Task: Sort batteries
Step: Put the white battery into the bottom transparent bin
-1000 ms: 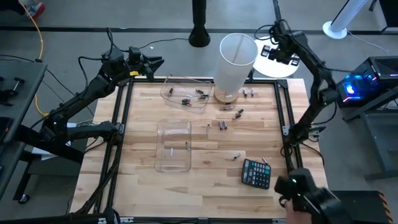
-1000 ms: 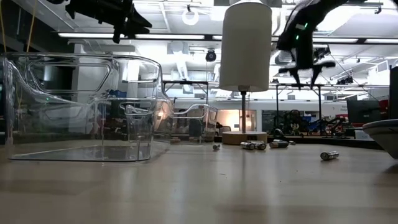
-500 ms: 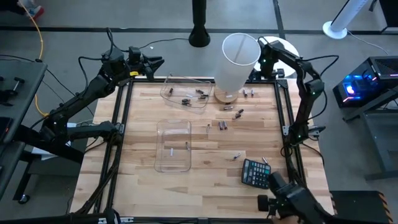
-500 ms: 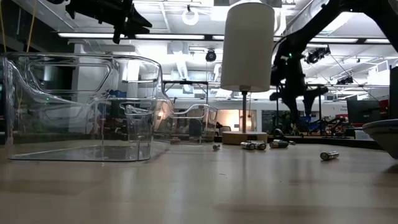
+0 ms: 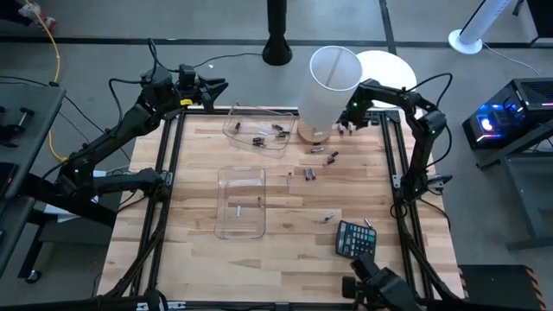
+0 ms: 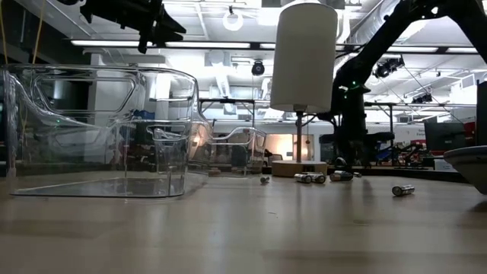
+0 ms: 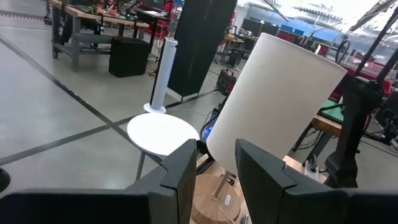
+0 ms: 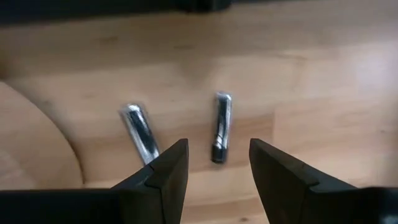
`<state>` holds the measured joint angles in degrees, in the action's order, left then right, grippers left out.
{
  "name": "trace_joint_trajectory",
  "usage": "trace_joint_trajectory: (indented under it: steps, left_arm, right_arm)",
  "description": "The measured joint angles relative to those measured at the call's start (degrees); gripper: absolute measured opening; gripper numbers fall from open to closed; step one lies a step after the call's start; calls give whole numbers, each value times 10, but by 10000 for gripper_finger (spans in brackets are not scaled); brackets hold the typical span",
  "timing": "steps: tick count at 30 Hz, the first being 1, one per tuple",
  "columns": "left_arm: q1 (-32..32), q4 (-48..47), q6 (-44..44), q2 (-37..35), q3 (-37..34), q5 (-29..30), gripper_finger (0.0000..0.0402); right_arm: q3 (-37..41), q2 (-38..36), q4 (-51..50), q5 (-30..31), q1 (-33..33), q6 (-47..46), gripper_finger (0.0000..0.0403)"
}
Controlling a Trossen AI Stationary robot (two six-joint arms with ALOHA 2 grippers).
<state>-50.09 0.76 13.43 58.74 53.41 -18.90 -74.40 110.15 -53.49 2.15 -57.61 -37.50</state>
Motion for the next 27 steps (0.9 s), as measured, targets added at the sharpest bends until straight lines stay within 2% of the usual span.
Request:
trace_joint_trajectory:
  steps: [8, 16, 19, 22, 23, 27]
  left_arm:
    - [0, 0, 16, 0, 0, 0, 106]
    - [0, 0, 20, 0, 0, 0, 106]
    - [0, 0, 19, 0, 0, 0, 106]
    - [0, 0, 19, 0, 0, 0, 106]
    - [0, 0, 19, 0, 0, 0, 106]
    - [0, 0, 15, 0, 0, 0, 106]
  right_arm:
    - [12, 1, 9, 21, -1, -8, 165]
    - [63, -3, 78, 26, 6, -47, 161]
    - [76, -3, 83, 44, 15, -33, 123]
    - [83, -3, 81, 66, 23, -22, 40]
    - [85, -6, 80, 70, 26, -12, 23]
    - [89, -27, 67, 87, 26, 2, 18]
